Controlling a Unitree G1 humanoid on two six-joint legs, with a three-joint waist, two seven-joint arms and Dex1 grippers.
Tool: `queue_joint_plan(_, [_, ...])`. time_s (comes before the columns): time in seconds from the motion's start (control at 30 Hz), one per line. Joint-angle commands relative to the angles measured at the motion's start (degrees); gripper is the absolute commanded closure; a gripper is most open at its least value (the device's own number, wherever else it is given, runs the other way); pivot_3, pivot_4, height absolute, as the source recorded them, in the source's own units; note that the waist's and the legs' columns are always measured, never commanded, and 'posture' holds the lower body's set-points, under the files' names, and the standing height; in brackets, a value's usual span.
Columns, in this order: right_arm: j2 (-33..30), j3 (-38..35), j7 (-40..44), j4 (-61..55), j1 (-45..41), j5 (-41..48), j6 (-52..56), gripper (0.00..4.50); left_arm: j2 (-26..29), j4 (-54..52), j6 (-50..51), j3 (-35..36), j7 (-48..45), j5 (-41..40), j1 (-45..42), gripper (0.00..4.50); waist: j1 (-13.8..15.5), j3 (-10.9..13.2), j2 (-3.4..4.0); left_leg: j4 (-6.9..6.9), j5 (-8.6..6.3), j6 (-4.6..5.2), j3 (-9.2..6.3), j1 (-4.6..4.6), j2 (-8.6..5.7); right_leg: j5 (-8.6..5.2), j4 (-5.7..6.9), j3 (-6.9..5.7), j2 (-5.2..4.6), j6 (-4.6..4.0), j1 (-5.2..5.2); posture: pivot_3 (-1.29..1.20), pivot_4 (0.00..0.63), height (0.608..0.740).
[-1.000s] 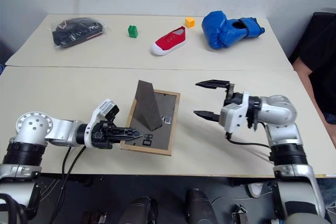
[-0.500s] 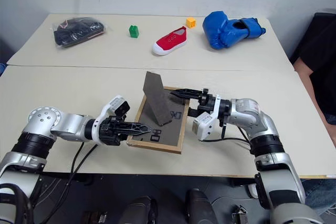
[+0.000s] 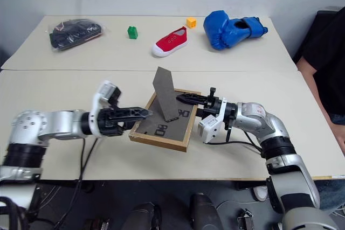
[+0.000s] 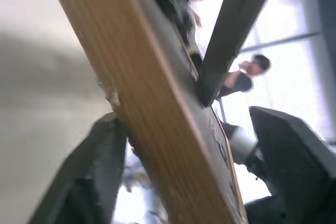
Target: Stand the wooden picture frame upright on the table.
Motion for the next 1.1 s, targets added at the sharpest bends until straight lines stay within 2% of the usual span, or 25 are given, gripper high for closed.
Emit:
queue_joint_plan(0.03, [-1.7,0.1,-1.1,-1.4,-0.1,5.7,0.0,3.22,6.3,-4.4,-5.0,9.8,-9.3,11.2,3.3,0.54,0.0,0.0,0.0,-0.01,0.01,-0.01,0.0,0.0,-0.01,-0.02,0.0,-0.01,0.0,-0.03,-0.01,0.0,0.15,0.74])
queue_joint_plan(0.1, [-2.4,1.1,1.2,-1.3,1.1,12.1,2.3,3.22,8.8,-7.0,-13.5,13.3,-21.7,23.2,7.0,0.54,0.1,0.0,0.01,-0.02,0.01,-0.01,0.0,0.0,-0.03,-0.03,-0.03,-0.03,0.01,-0.05,0.0,0.0,0.15,0.74])
queue_joint_plan(0.13, [-3.1,2.7,4.0,-1.9,2.0,17.3,3.8,3.22,9.9,-8.0,-23.2,13.1,-27.7,32.7,9.8,0.54,0.2,0.0,0.01,-0.03,0.01,-0.01,0.01,0.0,-0.04,-0.03,-0.05,-0.03,0.01,-0.05,0.01,0.0,0.15,0.74])
queue_joint_plan(0.2, [-1.6,3.3,13.4,-8.1,5.2,35.4,17.8,3.23,10.0,-7.7,-43.3,11.9,-37.2,50.3,14.7,0.54,0.4,0.0,0.03,-0.05,0.01,-0.01,0.05,0.01,-0.06,-0.04,-0.17,-0.05,0.01,-0.07,0.04,0.0,0.15,0.74])
queue_joint_plan(0.27, [-1.0,3.3,23.8,-17.4,8.6,53.5,37.1,3.23,9.4,-6.2,-54.7,10.5,-42.5,60.8,18.1,0.38,0.8,0.0,0.04,-0.04,0.01,-0.01,0.03,0.02,-0.03,-0.04,-0.27,-0.11,0.04,-0.08,0.1,0.0,0.15,0.74])
queue_joint_plan(0.33, [-1.1,2.1,27.3,-22.4,9.8,61.0,49.3,3.23,7.9,-6.0,-58.7,10.1,-45.0,65.0,20.1,0.01,1.3,0.0,0.04,-0.02,-0.01,0.02,0.0,-0.01,-0.01,-0.04,-0.19,-0.1,0.0,-0.07,0.1,0.0,0.15,0.74])
queue_joint_plan(0.5, [-2.1,-1.6,26.0,-29.5,9.9,76.7,83.9,3.23,3.5,-9.9,-63.7,9.1,-48.6,70.7,23.4,0.0,1.9,0.0,0.05,-0.06,-0.14,0.23,-0.05,-0.05,0.02,-0.03,-0.19,-0.1,-0.19,-0.07,0.08,0.0,0.15,0.74])
queue_joint_plan(0.6, [0.2,-4.9,21.8,-27.1,7.9,79.2,94.0,3.23,0.6,-11.9,-65.4,9.1,-49.4,72.0,24.1,0.0,1.8,0.0,0.04,-0.08,-0.17,0.29,-0.1,-0.13,-0.01,-0.03,-0.26,-0.19,-0.26,-0.07,0.06,0.0,0.15,0.74])
queue_joint_plan(0.67, [0.6,-2.6,25.6,-22.5,7.1,73.6,93.0,3.23,-1.2,-12.6,-67.5,8.7,-50.2,73.3,23.9,0.0,1.8,0.0,0.05,-0.08,-0.17,0.3,-0.09,-0.15,-0.02,-0.03,-0.49,-0.2,-0.28,-0.06,0.06,0.0,0.15,0.74])
queue_joint_plan(0.77, [5.0,-2.2,26.2,-13.0,5.3,65.8,85.7,3.23,-2.2,-13.3,-65.9,7.8,-51.3,73.5,23.8,0.0,1.6,0.0,0.05,-0.1,-0.18,0.31,-0.05,-0.13,-0.04,-0.02,-0.5,-0.21,-0.28,-0.05,0.06,0.0,0.15,0.74])
queue_joint_plan(0.93, [8.7,-2.8,31.1,-4.2,5.9,60.8,83.8,3.23,-2.8,-12.7,-65.1,8.5,-51.7,73.7,22.6,0.0,1.3,0.0,0.05,-0.14,-0.17,0.31,0.08,-0.15,-0.04,-0.01,-0.14,-0.11,-0.24,-0.03,-0.06,0.0,0.15,0.74])
queue_joint_plan(1.1, [9.7,-4.0,30.9,-0.6,7.1,56.1,81.4,3.23,-2.7,-12.3,-64.9,9.2,-51.8,74.1,22.4,0.0,1.4,0.0,0.03,-0.1,-0.17,0.31,0.08,-0.1,-0.04,-0.01,-0.12,-0.09,-0.24,-0.02,-0.03,0.0,0.15,0.74])
